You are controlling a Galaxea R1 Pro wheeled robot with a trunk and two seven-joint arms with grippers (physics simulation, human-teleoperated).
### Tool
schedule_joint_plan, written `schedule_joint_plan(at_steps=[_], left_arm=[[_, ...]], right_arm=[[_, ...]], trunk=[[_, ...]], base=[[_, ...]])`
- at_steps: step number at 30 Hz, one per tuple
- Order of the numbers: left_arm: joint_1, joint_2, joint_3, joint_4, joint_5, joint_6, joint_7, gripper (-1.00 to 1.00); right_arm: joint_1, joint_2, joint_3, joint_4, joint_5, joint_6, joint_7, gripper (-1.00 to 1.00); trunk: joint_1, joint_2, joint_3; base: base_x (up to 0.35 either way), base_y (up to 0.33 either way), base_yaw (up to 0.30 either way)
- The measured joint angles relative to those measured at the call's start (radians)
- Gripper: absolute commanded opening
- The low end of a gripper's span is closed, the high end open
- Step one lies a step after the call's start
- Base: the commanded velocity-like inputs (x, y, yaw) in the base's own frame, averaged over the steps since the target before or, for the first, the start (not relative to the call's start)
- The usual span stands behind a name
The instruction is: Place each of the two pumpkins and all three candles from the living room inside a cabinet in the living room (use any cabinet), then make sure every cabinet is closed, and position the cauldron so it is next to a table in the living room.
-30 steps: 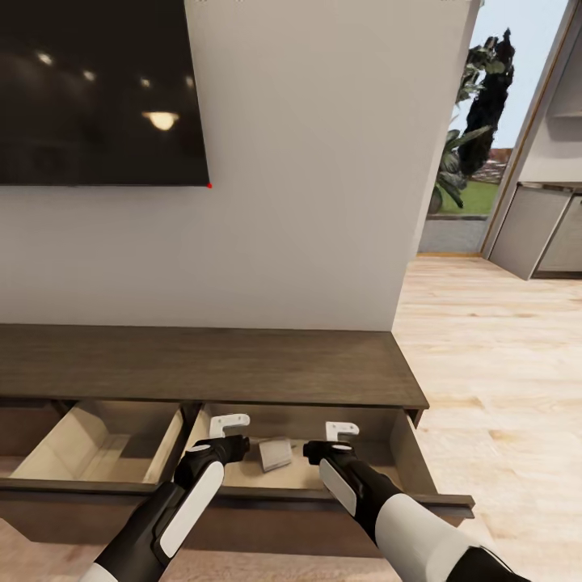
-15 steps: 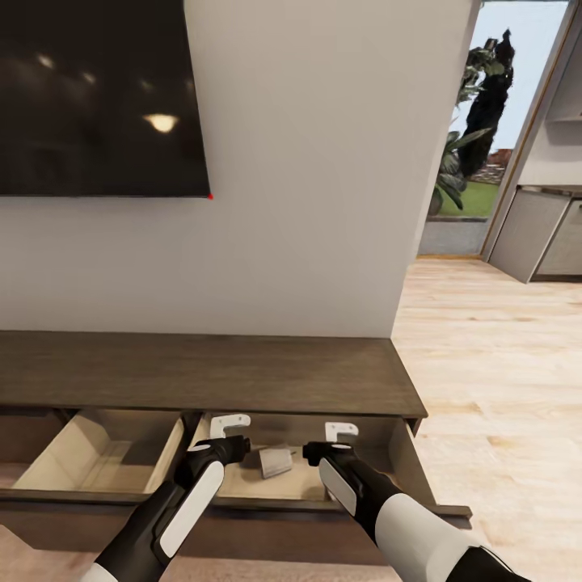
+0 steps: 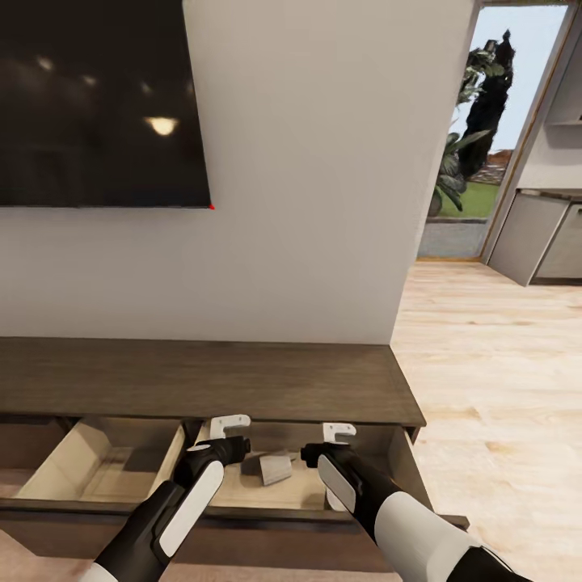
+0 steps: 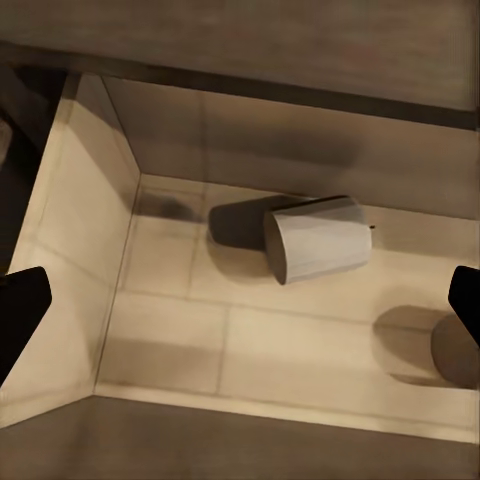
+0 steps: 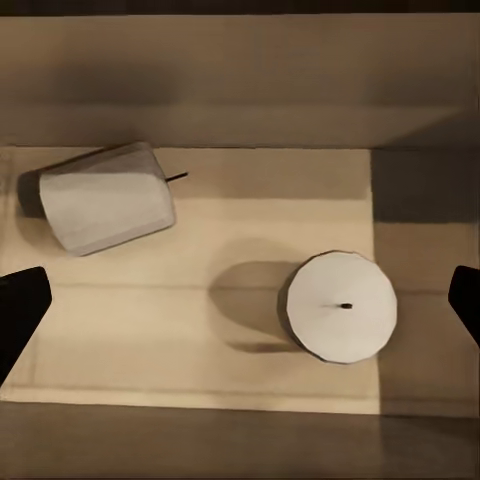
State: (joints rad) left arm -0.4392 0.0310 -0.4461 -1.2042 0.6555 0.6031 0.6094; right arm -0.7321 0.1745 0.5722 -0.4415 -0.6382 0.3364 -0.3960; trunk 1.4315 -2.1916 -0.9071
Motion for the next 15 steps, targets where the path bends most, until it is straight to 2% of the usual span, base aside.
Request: schedule_joint_plan(at_steps=[7,11,15], left_arm=[[0.000,0.000,0.000,0.000,0.000,0.001,0.000,1.00],[0.000,0.000,0.001,0.000,0.000,0.001,0.000,1.00],[0.000,0.000,0.001,-0.001,0.000,0.001,0.000,1.00]], right_arm=[[0.000,0.000,-0.001,-0.015,0.000,0.058,-0.004,1.00],[0.000,0.000,-0.003,-0.020,-0.001,0.067,-0.007,1.00],[0.000,0.000,-0.004,-0.022,-0.002,0.077,-0.006,1.00]], trunk=[[-0.027,0.049,0.022],[-0.042,0.077,0.034],[-0.057,0.105,0.047]], base=[[-0.077,0.000,0.000],[-0.021,0.000,0.000],[-0.129,0.000,0.000]])
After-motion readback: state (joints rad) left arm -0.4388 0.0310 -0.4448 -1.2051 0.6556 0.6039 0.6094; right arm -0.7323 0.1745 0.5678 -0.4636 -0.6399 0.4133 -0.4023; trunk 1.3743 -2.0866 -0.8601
